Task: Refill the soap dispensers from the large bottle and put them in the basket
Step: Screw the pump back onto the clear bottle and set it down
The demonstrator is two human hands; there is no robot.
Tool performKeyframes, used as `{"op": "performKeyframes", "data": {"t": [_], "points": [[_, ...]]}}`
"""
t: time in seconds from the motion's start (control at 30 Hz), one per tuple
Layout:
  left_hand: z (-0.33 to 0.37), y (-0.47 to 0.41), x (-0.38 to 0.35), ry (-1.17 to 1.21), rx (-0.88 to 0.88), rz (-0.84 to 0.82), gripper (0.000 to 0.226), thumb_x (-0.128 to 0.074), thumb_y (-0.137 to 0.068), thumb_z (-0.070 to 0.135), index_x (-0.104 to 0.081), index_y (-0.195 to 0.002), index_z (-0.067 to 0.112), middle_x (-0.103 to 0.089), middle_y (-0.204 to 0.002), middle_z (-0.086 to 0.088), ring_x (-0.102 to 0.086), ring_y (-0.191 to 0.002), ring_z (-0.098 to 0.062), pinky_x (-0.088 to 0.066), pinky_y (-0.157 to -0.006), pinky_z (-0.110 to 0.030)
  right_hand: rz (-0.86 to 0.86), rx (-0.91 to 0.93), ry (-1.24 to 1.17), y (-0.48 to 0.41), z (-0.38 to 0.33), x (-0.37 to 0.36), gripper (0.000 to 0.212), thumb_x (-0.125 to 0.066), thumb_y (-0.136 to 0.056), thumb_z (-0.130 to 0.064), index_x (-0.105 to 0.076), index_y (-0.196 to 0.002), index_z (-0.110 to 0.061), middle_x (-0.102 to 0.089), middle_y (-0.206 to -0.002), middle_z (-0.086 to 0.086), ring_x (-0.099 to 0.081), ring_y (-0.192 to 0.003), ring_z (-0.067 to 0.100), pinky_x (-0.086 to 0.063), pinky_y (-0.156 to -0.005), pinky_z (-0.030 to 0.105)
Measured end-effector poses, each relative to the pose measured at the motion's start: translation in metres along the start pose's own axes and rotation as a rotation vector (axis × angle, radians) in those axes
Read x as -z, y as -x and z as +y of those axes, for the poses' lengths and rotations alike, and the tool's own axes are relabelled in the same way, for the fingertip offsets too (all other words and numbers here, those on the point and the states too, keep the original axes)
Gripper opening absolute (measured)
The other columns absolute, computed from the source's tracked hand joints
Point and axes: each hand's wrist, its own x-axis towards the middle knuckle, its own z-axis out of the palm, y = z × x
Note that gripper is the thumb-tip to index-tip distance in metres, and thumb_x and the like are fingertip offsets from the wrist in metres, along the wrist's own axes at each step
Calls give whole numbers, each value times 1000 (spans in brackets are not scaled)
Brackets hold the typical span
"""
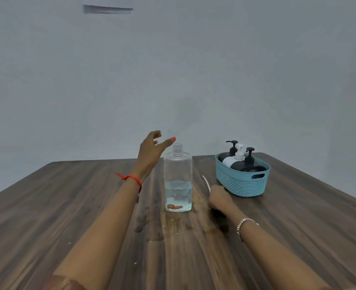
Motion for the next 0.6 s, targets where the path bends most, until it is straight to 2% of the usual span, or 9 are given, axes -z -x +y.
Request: {"op": "performKeyframes", "data": {"t": [0.17, 0.27, 0.33, 0.4, 0.47, 0.53, 0.6], "points": [[-25, 12, 0, -26, 129, -134, 86, -72, -75, 44, -30, -144, 14, -37, -149, -7, -40, -133, -25, -36, -97, -30, 227, 111, -255, -3, -6, 34, 22, -49, -88, -5, -53, -105, 8, -58, -111, 26, -58, -101, 38, -44, -74, 35], [-30, 14, -6, -21, 177, -206, 96, -77, -73, 37, -21, -147, 11, -32, -151, -9, -39, -133, -24, -36, -96, -29, 339, 168, -371, -10, -16, 73, 18, -52, -80, 0, -57, -94, 10, -59, -98, 22, -59, -93, 36, -46, -69, 32], [-32, 16, -10, -3, 199, -238, 101, -80, -71, 28, -18, -148, 9, -35, -148, -9, -45, -124, -19, -39, -92, -24, 407, 231, -392, -11, -22, 99, 23, -54, -76, 6, -61, -97, 9, -61, -100, 21, -59, -95, 35, -51, -74, 36], [-32, 21, -14, 28, 202, -263, 96, -81, -70, 19, -22, -145, 7, -46, -136, -5, -53, -104, -11, -45, -78, -14, 486, 286, -358, -9, -23, 121, 34, -53, -74, 12, -64, -105, 4, -62, -107, 23, -58, -100, 39, -51, -84, 46], [-36, 24, -16, 76, 172, -302, 76, -80, -70, 10, -40, -134, 9, -57, -126, -3, -58, -93, -4, -49, -65, -10, 545, 355, -319, -7, -20, 137, 40, -47, -73, 17, -65, -105, 0, -63, -106, 23, -57, -102, 40, -49, -86, 50], [-40, 28, -18, 135, 155, -335, 61, -77, -72, 4, -51, -127, 9, -63, -120, -7, -63, -97, -9, -53, -71, -15, 576, 425, -331, -6, -14, 147, 41, -44, -73, 20, -67, -100, 0, -65, -102, 22, -60, -97, 38, -50, -84, 50], [-42, 30, -19, 155, 169, -341, 59, -75, -75, 5, -51, -129, 8, -63, -121, -11, -63, -105, -19, -54, -81, -25, 620, 456, -321, -6, -8, 153, 42, -42, -73, 21, -69, -98, 0, -67, -98, 23, -63, -90, 34, -52, -85, 45]]}}
